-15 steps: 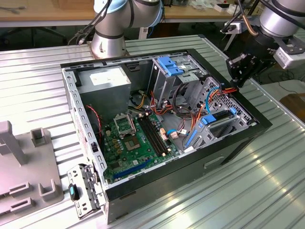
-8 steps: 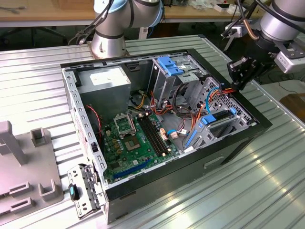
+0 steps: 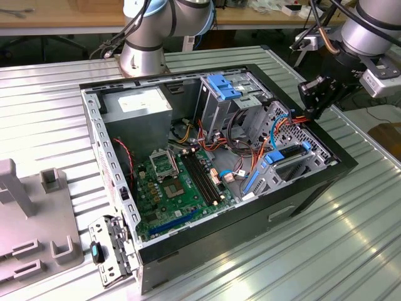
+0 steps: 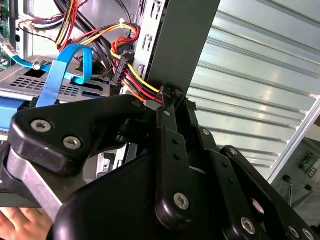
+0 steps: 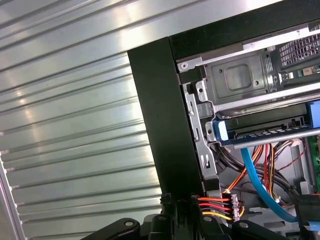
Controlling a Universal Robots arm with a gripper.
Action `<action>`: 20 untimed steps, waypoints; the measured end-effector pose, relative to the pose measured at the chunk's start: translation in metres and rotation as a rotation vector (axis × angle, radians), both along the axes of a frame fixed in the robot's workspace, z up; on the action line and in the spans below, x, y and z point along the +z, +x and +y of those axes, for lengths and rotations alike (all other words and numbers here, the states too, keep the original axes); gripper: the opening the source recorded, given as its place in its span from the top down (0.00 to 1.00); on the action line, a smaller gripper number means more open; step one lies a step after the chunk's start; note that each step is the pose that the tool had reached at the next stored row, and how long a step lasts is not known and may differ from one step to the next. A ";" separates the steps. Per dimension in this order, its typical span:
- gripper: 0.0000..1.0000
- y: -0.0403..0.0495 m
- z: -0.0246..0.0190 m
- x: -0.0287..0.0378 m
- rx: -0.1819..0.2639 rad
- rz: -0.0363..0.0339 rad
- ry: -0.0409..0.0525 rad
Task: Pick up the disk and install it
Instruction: 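Insert the first disk wire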
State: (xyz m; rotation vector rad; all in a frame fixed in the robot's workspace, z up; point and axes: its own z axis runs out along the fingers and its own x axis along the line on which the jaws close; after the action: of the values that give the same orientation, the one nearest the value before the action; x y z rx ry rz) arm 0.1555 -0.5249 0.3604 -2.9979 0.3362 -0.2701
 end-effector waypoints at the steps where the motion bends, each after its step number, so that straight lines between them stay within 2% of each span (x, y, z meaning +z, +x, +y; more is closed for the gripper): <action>1: 0.75 0.0000 0.0000 0.0000 0.000 0.0000 0.0000; 2: 0.76 0.0000 0.0000 0.0001 0.000 -0.0001 -0.0002; 3: 0.83 0.0000 0.0000 0.0001 0.000 -0.0001 -0.0001; 6: 0.83 0.0000 0.0000 0.0007 0.000 -0.0001 0.0005; 12: 0.83 0.0000 0.0000 0.0068 0.000 0.0012 0.0001; 14: 0.83 0.0000 0.0000 0.0116 0.000 0.0013 0.0000; 16: 0.83 0.0000 0.0000 0.0119 -0.005 0.0014 0.0004; 20: 0.83 -0.0003 -0.0001 0.0120 -0.078 0.0015 0.0001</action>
State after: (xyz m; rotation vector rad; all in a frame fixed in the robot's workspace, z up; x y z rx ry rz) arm 0.1553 -0.5250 0.3724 -2.9891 0.4542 -0.2749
